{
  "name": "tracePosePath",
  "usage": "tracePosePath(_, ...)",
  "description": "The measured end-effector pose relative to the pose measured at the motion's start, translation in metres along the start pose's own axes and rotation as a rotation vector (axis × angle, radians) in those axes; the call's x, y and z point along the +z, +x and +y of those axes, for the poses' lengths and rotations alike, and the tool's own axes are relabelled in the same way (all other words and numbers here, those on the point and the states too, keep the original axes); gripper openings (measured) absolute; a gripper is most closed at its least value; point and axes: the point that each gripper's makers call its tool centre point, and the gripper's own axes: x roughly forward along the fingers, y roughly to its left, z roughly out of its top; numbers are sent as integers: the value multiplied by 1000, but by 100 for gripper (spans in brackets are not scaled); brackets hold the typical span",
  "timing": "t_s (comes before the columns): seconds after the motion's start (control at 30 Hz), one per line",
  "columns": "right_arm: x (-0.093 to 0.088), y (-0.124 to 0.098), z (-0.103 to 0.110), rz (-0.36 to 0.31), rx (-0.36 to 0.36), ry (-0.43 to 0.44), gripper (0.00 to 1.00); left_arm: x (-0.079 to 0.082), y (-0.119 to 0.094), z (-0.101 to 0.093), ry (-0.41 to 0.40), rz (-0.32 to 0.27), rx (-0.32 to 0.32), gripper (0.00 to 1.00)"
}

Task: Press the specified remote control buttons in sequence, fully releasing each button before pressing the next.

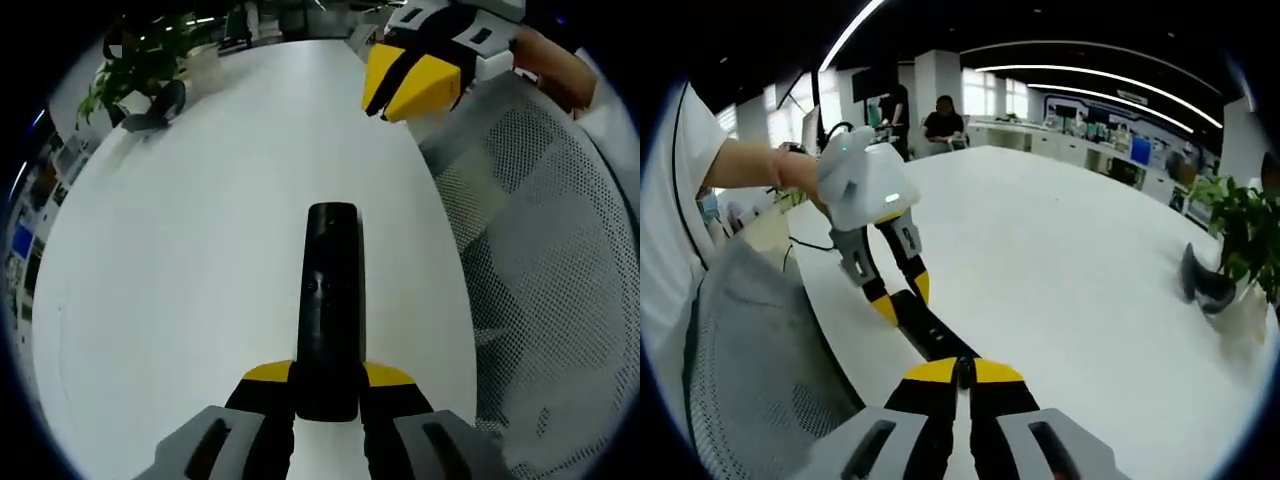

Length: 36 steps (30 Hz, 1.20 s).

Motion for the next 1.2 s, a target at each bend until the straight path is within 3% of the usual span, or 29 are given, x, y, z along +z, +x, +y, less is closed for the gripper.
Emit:
tracePosePath(0.43, -7, 16, 8, 93, 102, -118, 0, -3, -1, -29, -46, -14, -14, 24)
tracePosePath(0.53, -14, 21, 11, 133, 134, -148, 0, -3, -1, -29, -2, -18, 2, 24)
tracePosePath(0.83, -42, 35, 15, 289, 219, -247, 0, -3, -1, -28, -13, -27, 31, 24)
tracePosePath(1.2, -58, 49, 13, 378, 259, -327, 0, -2, -1, -27, -39, -23, 44, 24)
